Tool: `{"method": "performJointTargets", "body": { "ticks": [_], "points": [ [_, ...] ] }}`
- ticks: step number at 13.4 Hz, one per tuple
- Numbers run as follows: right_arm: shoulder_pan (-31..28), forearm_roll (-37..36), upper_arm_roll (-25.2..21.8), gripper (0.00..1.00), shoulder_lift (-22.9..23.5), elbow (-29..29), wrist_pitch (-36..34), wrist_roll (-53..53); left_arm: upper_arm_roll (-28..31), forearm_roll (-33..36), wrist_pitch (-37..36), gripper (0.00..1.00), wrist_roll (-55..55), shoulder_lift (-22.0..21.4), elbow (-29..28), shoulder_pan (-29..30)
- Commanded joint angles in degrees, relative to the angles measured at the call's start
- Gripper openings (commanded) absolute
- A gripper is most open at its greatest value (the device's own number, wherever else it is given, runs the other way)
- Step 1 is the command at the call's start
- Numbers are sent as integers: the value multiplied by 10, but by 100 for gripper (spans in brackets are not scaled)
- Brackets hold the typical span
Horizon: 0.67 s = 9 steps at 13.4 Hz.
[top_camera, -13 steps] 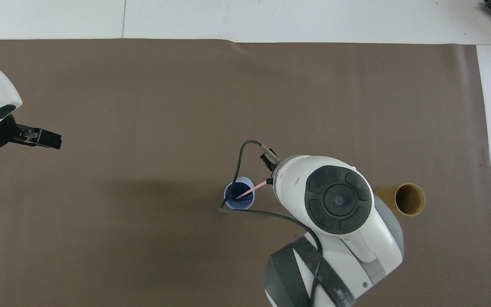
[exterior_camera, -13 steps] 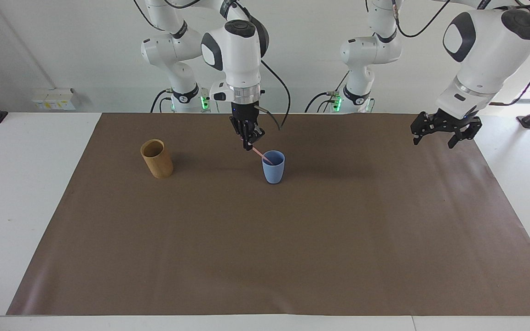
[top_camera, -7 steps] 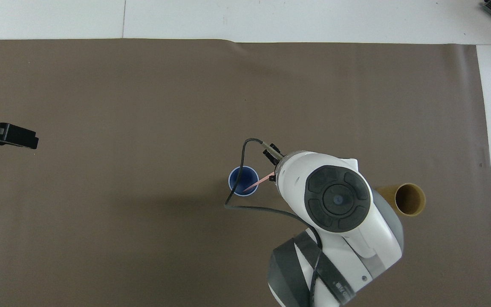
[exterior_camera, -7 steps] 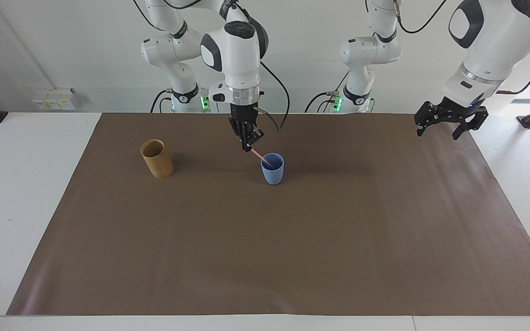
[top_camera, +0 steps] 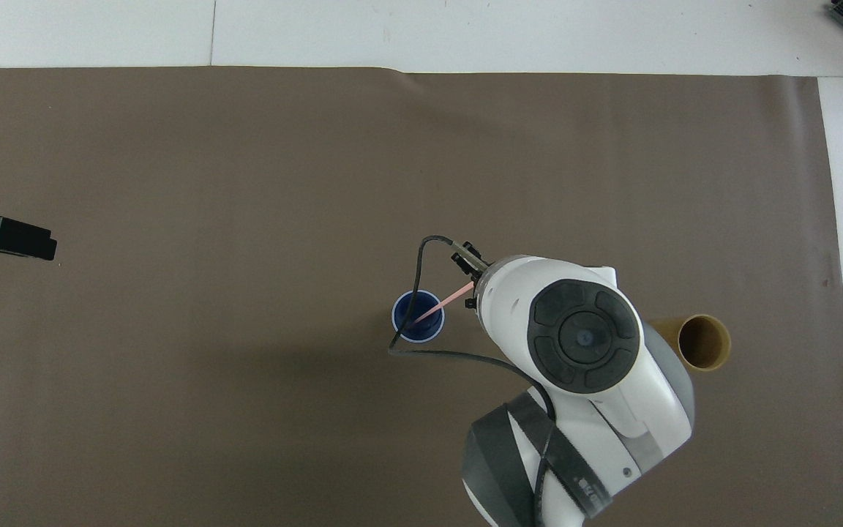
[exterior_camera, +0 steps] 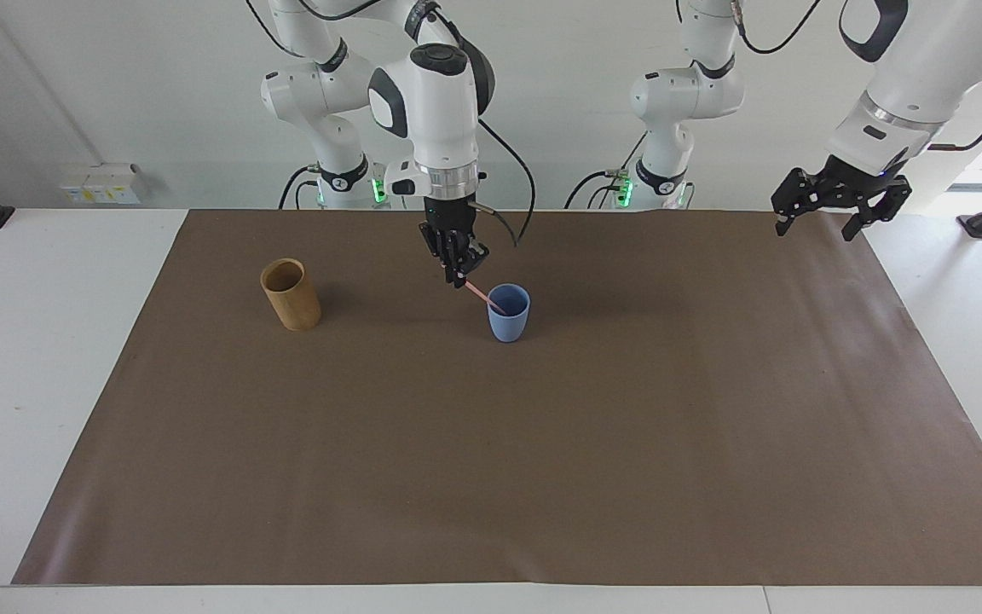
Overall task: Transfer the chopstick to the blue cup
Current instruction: 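Lower the chopstick into the blue cup and open the right gripper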
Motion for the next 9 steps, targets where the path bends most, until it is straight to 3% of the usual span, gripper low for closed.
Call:
{"method": "performJointTargets", "body": {
  "ticks": [1,4,9],
  "points": [
    [-23,-2,1,73,-12,8,-28,-46,1,-8,-10,100,-7,-7,-4,1],
    [-61,-2,-2,100,-45,7,-93,-161,1,-13,-8,100,-9,-9,-9,5],
    [-132,9,-5,100,-75,46,-168,-399,1,-22,-8,100,-28,-15,-22,5]
  ]
}}
